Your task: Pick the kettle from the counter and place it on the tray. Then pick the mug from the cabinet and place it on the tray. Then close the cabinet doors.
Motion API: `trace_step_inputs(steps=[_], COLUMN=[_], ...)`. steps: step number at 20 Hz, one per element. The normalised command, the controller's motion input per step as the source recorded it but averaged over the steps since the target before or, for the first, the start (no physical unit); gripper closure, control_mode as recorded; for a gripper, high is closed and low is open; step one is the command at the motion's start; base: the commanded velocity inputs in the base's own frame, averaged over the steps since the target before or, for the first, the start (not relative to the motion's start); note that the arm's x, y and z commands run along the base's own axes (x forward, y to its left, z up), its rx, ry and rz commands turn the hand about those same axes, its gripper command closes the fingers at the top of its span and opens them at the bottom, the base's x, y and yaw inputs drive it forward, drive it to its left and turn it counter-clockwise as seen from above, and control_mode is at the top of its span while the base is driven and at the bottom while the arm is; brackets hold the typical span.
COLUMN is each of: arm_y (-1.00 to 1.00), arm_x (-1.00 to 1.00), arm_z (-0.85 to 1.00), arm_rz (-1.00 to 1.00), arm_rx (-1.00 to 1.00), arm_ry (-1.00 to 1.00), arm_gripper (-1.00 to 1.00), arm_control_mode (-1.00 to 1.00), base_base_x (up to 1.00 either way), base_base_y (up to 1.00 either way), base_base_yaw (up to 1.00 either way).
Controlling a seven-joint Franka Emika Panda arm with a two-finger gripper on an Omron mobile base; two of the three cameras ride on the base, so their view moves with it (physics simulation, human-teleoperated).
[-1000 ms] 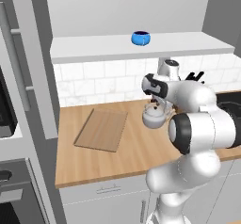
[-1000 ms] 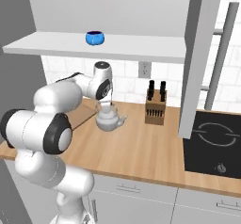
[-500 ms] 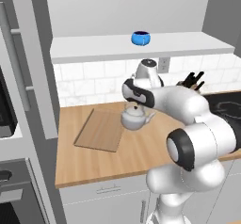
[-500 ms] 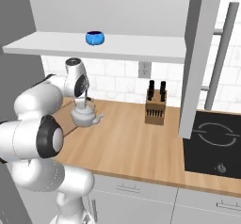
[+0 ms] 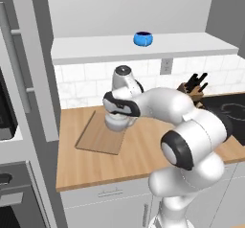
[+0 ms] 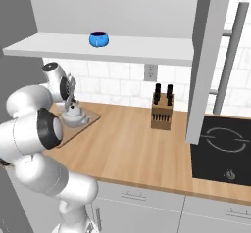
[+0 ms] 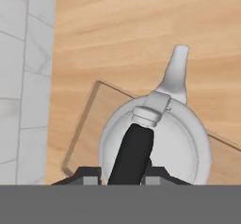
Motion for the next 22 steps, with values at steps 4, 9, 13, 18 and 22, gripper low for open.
trace_step_inputs(steps=[4, 9, 13, 18, 22], arm_y=[0.42, 0.04, 0.0, 0.0, 0.0], arm_x=[0.46, 0.3, 0.25, 0.29, 0.13], arm_z=[-0.08, -0.15, -0.2, -0.25, -0.23], arm_rz=[-0.14, -0.07, -0.04, -0.03, 0.0], arm_rx=[0.02, 0.05, 0.05, 0.05, 0.06], arm_ry=[0.0, 0.0, 0.0, 0.0, 0.0], arm_gripper=[1.0, 1.0, 1.0, 1.0, 1.0], arm_control_mode=[-1.0, -1.0, -1.0, -1.0, -1.0], base_base_x=[0.0, 0.0, 0.0, 0.0, 0.0], base_base_y=[0.0, 0.0, 0.0, 0.0, 0.0], base_base_yaw=[0.0, 0.0, 0.0, 0.0, 0.0])
